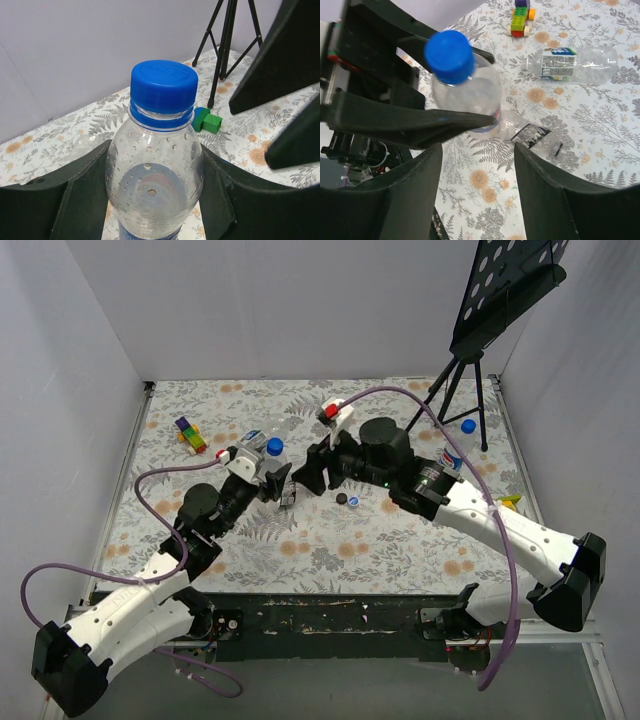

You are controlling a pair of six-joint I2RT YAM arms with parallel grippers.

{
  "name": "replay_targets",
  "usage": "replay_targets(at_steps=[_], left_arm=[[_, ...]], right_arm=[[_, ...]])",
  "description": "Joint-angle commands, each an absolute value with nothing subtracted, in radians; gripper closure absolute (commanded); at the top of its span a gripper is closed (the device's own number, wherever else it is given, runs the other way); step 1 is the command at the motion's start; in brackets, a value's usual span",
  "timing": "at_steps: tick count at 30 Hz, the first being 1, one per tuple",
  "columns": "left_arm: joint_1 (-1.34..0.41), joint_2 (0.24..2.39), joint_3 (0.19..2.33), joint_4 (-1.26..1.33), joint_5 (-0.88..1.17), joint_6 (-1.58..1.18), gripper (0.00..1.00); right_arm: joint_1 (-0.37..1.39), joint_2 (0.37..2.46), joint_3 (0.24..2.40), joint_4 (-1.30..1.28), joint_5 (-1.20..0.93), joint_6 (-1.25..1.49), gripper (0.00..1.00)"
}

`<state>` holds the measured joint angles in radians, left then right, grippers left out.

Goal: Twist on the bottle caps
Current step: Screw the bottle cap onto the plastic bottle.

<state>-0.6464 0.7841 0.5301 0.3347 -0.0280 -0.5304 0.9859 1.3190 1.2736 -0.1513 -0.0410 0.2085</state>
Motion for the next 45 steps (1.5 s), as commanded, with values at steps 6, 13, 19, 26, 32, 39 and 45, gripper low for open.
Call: replay_targets(at_steps=[6, 13, 19, 26, 32, 39, 45], left_arm=[[-0.618, 0.834, 0.626, 0.275, 0.249, -0.555, 0.77], [-0.597, 0.908, 0.647, 0.304, 0.615, -0.615, 0.76], [-0.592, 0.937, 0.652, 0.344, 0.790, -0.658, 0.74], [-0.586, 0.943, 0.640, 0.405, 0.857, -0.706, 0.74], [-0.578, 0.946, 0.638, 0.417, 0.858, -0.722, 0.74], [-0.577, 0.948, 0.637, 0.422, 0.858, -0.723, 0.74], [-0.577, 0.925, 0.632, 0.393, 0.686, -0.684, 0.74]], right_arm=[[0.680, 1.204, 1.308, -0.043, -0.711, 0.037, 0.30], [0.655, 1.264, 1.380, -0.109, -1.037, -0.196, 0.30], [0.658, 1.301, 1.410, -0.170, -1.127, -0.291, 0.30], [0.693, 1.347, 1.434, -0.273, -1.131, -0.386, 0.33], [0.718, 1.356, 1.425, -0.285, -1.123, -0.399, 0.39], [0.729, 1.365, 1.428, -0.287, -1.105, -0.393, 0.62], [0.770, 1.361, 1.410, -0.238, -0.981, -0.322, 0.92]])
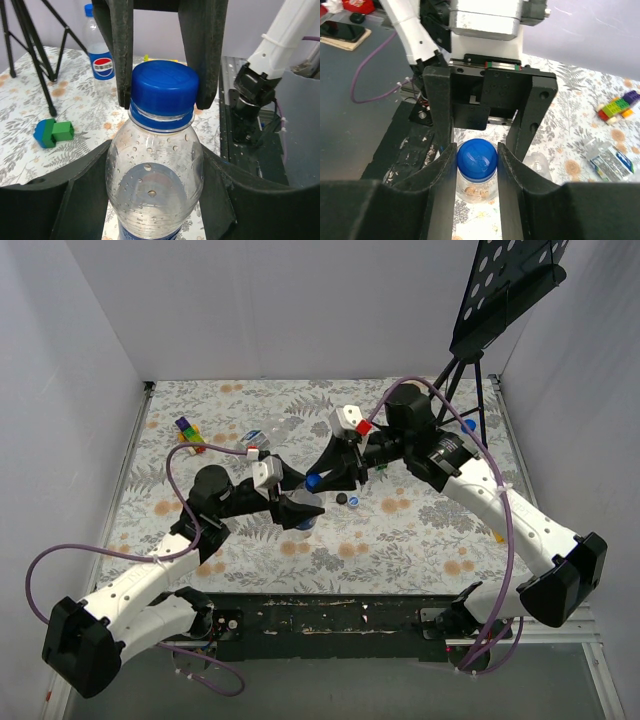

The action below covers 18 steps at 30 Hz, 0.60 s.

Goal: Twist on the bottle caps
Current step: Screw the bottle cap onto the plastic bottle.

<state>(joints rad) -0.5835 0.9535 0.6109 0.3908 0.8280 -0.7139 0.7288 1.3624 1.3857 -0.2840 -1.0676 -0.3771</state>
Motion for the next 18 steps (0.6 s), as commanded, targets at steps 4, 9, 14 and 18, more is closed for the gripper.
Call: replay_targets(at_steps=[4, 9, 14, 18], left_arm=[[-0.578, 0.891, 0.611, 0.385, 0.449, -0.669, 0.74], [-0.592, 0.842, 0.574, 0.403, 0.125, -0.658, 0.74], [-0.636, 0.838, 0.575, 0.382, -0.054, -0.603, 0.74], [-0.658, 0.844, 0.591, 0.344, -0.089, -0.580, 0.74]], right_arm=[[0.857, 1.348, 1.379, -0.210, -0.694, -0.259, 0.99], [1.009, 1.374, 1.382, -0.237, -0.054, -0.019, 0.99], [1.182, 1.428, 1.367, -0.250, 0.458, 0.166, 0.99], [1.192, 1.391, 1.318, -0.108, 0.413, 0.169, 0.96]])
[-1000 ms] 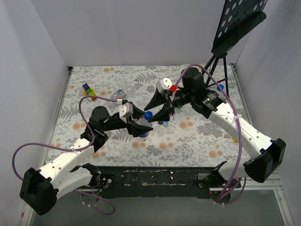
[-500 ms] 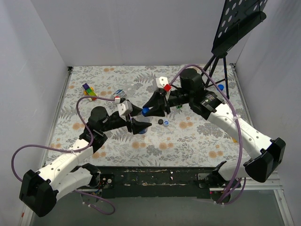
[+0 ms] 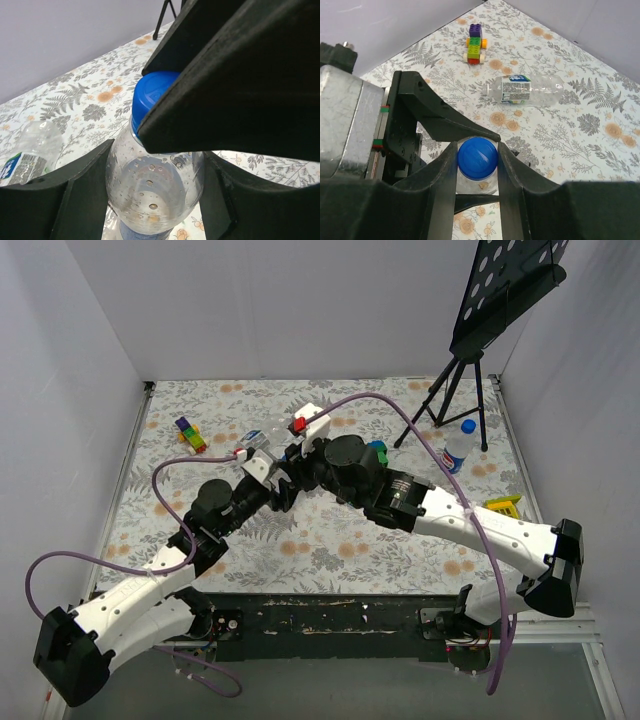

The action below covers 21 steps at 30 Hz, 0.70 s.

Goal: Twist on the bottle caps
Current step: Screw the bottle cap onto the plastic bottle.

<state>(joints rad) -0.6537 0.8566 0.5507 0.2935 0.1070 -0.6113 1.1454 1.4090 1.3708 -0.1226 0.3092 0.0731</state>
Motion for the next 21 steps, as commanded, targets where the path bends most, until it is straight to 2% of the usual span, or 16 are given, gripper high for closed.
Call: replay_targets(at_steps=[1, 5, 9, 14, 18, 21], left_arm=[[-0.658, 0.845, 0.597, 0.335, -0.083, -0.578, 0.74], [-0.657, 0.861, 0.620, 0.299, -0.028, -0.589, 0.75], [-0.641, 0.868, 0.632, 0.279, 0.133, -0.607, 0.75], [-0.597, 0.888, 0.640, 0.301, 0.342, -0.655, 0.75], [-0.572, 0.907, 0.640, 0.336, 0.581, -0.673, 0.75], [-0.557, 0.922, 0.637, 0.385, 0.777, -0.713, 0.73]], right_arm=[[1.192, 1.376, 1.316, -0.082, 0.396, 0.154, 0.91], [1.180, 1.332, 1.353, -0.084, 0.325, 0.078, 0.58], [1.099, 1.279, 1.370, -0.098, 0.105, 0.066, 0.38], [0.899, 1.213, 1.347, -0.065, -0.350, 0.041, 0.32], [0.760, 1.201, 1.347, -0.034, -0.680, 0.003, 0.35], [0.724, 1.221, 1.370, -0.064, -0.891, -0.104, 0.36]])
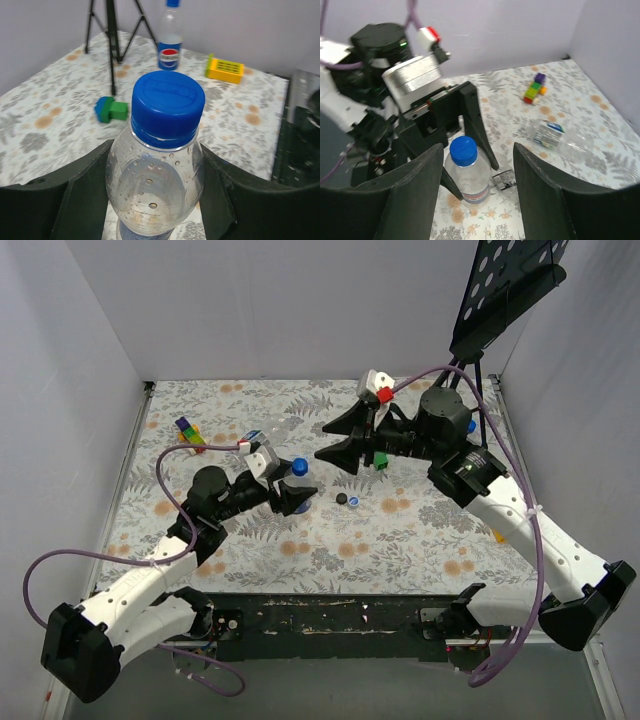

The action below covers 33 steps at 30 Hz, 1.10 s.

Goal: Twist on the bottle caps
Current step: Screw the bottle cap onto the plastic bottle.

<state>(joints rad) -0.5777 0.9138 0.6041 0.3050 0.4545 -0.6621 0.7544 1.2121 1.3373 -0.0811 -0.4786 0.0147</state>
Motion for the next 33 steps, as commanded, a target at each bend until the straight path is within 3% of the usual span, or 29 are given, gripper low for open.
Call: replay_targets(at_steps=[1, 6, 15, 22, 33], left_arm=[[-0.555, 0.931, 0.638, 0.405, 0.835, -0.727, 0.73], [-0.546, 0.980, 0.652, 0.433, 0.975, -0.762, 0.73], [-0.545, 0.986, 0.653, 0.437, 0.992, -0.764, 0.72], [-0.545, 0.989, 0.652, 0.440, 0.999, -0.762, 0.72], [-0.545, 0.985, 0.655, 0.439, 1.003, -0.761, 0.72]], right_arm=[[0.724, 1.230, 1.385, -0.087, -0.932, -0.135, 0.36], [0.724, 1.290, 1.443, -0.234, -1.019, -0.293, 0.36], [0.730, 1.339, 1.450, -0.310, -1.097, -0.373, 0.38], [0.742, 1.348, 1.437, -0.299, -1.081, -0.367, 0.48], [0.768, 1.381, 1.459, -0.330, -1.077, -0.382, 0.49]])
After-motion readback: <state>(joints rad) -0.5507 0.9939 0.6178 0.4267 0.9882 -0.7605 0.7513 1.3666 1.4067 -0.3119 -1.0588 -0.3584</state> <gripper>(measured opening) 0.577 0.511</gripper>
